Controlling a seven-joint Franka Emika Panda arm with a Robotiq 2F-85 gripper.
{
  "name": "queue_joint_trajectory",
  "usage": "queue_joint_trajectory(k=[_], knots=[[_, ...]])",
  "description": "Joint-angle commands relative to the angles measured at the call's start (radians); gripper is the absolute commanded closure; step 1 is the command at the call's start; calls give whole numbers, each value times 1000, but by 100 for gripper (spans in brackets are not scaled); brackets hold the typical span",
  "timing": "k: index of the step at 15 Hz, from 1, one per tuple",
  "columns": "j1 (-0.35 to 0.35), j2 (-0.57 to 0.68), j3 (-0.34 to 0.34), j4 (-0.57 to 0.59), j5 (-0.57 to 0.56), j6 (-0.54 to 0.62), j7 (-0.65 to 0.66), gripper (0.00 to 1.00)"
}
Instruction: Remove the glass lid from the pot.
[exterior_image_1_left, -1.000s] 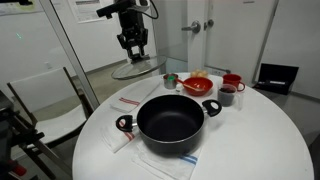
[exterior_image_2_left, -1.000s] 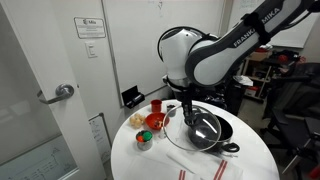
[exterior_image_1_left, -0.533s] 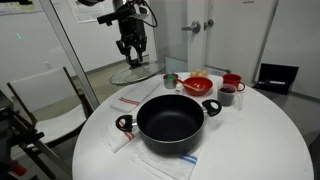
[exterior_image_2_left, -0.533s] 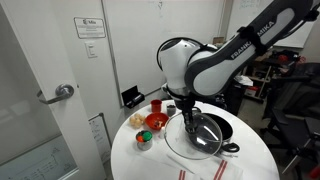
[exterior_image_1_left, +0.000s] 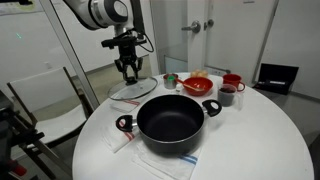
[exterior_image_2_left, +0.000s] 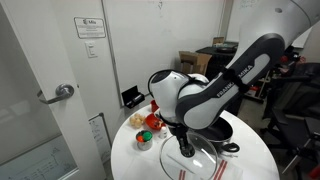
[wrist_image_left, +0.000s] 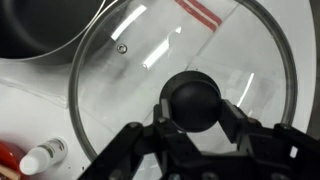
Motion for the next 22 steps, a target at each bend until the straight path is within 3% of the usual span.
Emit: queue_joint_trajectory(k=[1, 12, 13, 15, 18, 22], knots=[[-6, 119, 7, 155, 8, -37, -51, 75], [-12, 355, 34, 392, 32, -42, -132, 75], [-13, 362, 35, 402, 35, -43, -134, 25], [-15, 356, 32, 399, 36, -36, -132, 19], [-17, 314, 35, 349, 20, 1, -115, 0], [-6, 244, 35, 260, 7, 45, -100, 0]])
